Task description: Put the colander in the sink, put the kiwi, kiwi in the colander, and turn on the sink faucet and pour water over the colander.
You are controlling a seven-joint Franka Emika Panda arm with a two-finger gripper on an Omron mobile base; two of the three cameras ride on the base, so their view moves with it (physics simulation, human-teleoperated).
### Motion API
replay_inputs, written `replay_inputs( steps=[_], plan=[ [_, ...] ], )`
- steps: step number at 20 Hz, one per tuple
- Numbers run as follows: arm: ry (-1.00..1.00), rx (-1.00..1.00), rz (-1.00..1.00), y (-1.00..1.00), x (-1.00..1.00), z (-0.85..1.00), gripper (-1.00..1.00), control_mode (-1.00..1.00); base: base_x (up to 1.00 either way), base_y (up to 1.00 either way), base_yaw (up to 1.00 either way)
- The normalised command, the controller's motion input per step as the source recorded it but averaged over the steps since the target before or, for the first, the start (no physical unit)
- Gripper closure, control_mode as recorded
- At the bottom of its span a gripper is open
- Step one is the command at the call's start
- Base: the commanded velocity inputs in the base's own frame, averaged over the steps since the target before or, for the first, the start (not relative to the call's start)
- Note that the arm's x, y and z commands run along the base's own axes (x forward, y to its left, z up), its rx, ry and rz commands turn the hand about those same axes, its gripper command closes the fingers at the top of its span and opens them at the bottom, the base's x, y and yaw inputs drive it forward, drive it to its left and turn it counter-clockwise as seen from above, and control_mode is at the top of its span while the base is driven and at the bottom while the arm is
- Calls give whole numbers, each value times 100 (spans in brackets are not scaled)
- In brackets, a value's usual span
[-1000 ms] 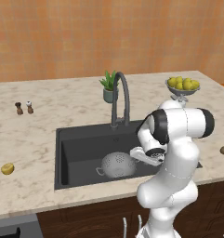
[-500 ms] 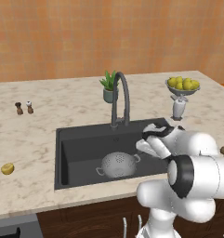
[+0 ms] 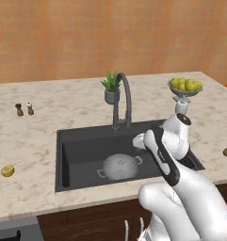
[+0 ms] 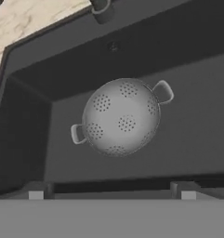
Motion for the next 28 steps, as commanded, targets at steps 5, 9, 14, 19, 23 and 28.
replay_inputs(
  steps=[5,9,14,19,23,28],
  plan=[
    [13,-19,15,100,-40,40,-100,-100,0,0,0],
    [12,-5,17,100,-4,31,-100,-100,0,0,0],
    [12,0,17,100,0,29,-100,-100,0,0,0],
    [4,-3,15,100,0,25,-100,-100,0,0,0],
    [0,-8,10,100,0,28,-100,-100,0,0,0],
    [0,-10,7,100,1,15,-100,-100,0,0,0]
  ],
)
